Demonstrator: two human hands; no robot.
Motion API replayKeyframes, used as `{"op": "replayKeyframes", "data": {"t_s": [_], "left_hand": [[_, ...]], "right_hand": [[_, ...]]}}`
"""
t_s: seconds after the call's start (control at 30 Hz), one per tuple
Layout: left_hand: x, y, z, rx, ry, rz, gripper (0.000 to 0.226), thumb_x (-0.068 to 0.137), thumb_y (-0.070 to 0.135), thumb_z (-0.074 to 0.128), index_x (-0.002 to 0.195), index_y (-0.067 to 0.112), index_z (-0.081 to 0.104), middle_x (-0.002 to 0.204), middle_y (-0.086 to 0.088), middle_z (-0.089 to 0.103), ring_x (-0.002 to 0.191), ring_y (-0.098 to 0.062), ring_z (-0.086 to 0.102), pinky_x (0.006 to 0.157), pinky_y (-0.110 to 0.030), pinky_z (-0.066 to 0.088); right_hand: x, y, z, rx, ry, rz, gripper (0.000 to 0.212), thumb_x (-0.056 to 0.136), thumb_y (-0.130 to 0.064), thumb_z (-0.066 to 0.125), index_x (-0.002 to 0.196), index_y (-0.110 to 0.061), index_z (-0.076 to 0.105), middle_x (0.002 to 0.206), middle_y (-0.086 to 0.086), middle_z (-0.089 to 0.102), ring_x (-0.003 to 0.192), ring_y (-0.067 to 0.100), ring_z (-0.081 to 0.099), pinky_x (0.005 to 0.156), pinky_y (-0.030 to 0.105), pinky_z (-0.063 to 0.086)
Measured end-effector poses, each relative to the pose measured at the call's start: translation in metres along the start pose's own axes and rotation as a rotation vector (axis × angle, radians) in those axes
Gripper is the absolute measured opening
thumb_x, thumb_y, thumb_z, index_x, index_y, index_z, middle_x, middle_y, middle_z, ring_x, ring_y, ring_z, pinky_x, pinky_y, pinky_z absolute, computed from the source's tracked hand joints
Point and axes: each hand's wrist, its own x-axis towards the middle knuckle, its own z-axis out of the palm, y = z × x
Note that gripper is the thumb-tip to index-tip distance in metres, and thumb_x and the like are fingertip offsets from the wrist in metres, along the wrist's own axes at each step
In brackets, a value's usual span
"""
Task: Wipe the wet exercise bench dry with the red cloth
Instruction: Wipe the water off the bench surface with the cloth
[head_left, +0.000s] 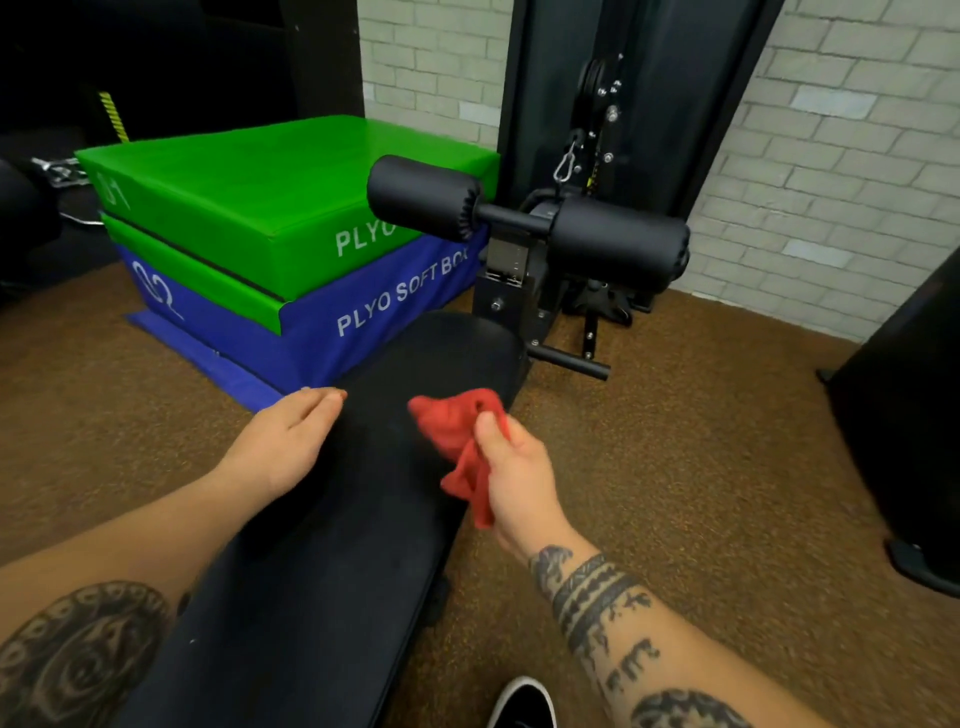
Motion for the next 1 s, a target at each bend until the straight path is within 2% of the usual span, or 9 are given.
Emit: {"op": "replayKeyframes", "data": {"t_s": [0.13, 0.17, 0.23, 0.3, 0.37, 0.6, 0.77, 0.9, 1.0], "left_hand": [[0.019, -0.007, 0.005, 0.160, 0.031, 0.034, 0.042, 0.103, 0.047, 0.035, 0.132, 0.030, 0.059, 0.148, 0.006, 0.049, 0.150, -0.024, 0.022, 0.121, -0.056, 0.005], [0.025, -0.008, 0.007, 0.177, 0.024, 0.041, 0.042, 0.103, 0.048, 0.036, 0.132, 0.030, 0.060, 0.149, 0.006, 0.049, 0.150, -0.025, 0.023, 0.121, -0.057, 0.006], [0.035, -0.007, 0.013, 0.200, -0.002, 0.051, 0.044, 0.102, 0.051, 0.037, 0.132, 0.029, 0.060, 0.147, 0.006, 0.050, 0.148, -0.024, 0.028, 0.121, -0.053, 0.013], [0.042, -0.005, 0.018, 0.164, -0.017, 0.037, 0.055, 0.097, 0.062, 0.035, 0.136, 0.029, 0.057, 0.145, 0.005, 0.052, 0.142, -0.020, 0.038, 0.119, -0.042, 0.024], [0.047, -0.005, 0.021, 0.132, -0.024, -0.033, 0.060, 0.097, 0.064, 0.034, 0.143, 0.030, 0.049, 0.150, 0.005, 0.048, 0.140, -0.017, 0.040, 0.116, -0.034, 0.028], [0.045, -0.005, 0.019, 0.054, 0.002, -0.113, 0.063, 0.098, 0.065, 0.028, 0.155, 0.040, 0.023, 0.160, 0.009, 0.031, 0.147, -0.016, 0.029, 0.117, -0.032, 0.020], [0.046, -0.013, 0.021, -0.123, 0.042, -0.124, 0.078, 0.084, 0.081, 0.026, 0.154, 0.046, 0.020, 0.159, 0.014, 0.032, 0.148, -0.009, 0.027, 0.122, -0.033, 0.017], [0.047, -0.018, 0.018, -0.385, 0.120, -0.117, 0.102, 0.066, 0.095, 0.033, 0.153, 0.043, 0.025, 0.155, 0.015, 0.039, 0.145, -0.005, 0.031, 0.124, -0.037, 0.017], [0.042, -0.012, 0.015, -0.482, 0.177, -0.099, 0.100, 0.070, 0.083, 0.039, 0.155, 0.031, 0.027, 0.155, 0.009, 0.041, 0.143, -0.007, 0.035, 0.123, -0.038, 0.019]], "right_hand": [[0.063, 0.001, -0.028, -0.136, 0.417, -0.056, 0.024, 0.105, -0.030, 0.046, 0.116, -0.025, 0.066, 0.095, 0.003, 0.070, 0.068, 0.017, 0.061, 0.052, 0.024, 0.053], [0.080, 0.010, -0.035, -0.272, 0.441, -0.034, 0.029, 0.104, -0.037, 0.046, 0.122, -0.024, 0.065, 0.098, 0.005, 0.069, 0.077, 0.020, 0.064, 0.056, 0.023, 0.055], [0.114, 0.035, -0.046, -0.673, 0.360, 0.001, 0.046, 0.101, -0.045, 0.042, 0.140, -0.024, 0.054, 0.134, 0.010, 0.061, 0.123, 0.026, 0.058, 0.095, 0.030, 0.051], [0.144, 0.054, -0.051, -0.930, 0.249, 0.007, 0.053, 0.105, -0.038, 0.039, 0.154, -0.017, 0.036, 0.165, 0.007, 0.022, 0.152, 0.024, 0.018, 0.122, 0.031, 0.017], [0.175, 0.060, -0.056, -1.013, 0.268, -0.012, 0.051, 0.106, -0.031, 0.038, 0.153, -0.012, 0.036, 0.167, 0.009, 0.010, 0.154, 0.027, 0.008, 0.124, 0.032, 0.007], [0.252, 0.026, -0.065, -1.444, 0.230, -0.009, 0.049, 0.106, -0.031, 0.034, 0.147, -0.004, 0.042, 0.160, 0.017, 0.029, 0.147, 0.042, 0.020, 0.120, 0.054, 0.016], [0.263, 0.031, -0.012, -1.805, -0.086, -0.208, 0.053, 0.103, -0.044, 0.033, 0.145, -0.014, 0.046, 0.159, 0.007, 0.033, 0.148, 0.035, 0.020, 0.117, 0.053, 0.019], [0.239, 0.034, 0.020, -1.738, -0.341, -0.319, 0.051, 0.104, -0.043, 0.035, 0.148, -0.018, 0.043, 0.163, 0.002, 0.028, 0.153, 0.024, 0.014, 0.120, 0.042, 0.012], [0.195, 0.037, 0.034, -1.605, -0.532, -0.362, 0.049, 0.105, -0.040, 0.040, 0.149, -0.020, 0.044, 0.163, -0.002, 0.026, 0.154, 0.016, 0.008, 0.121, 0.038, 0.003]]}}
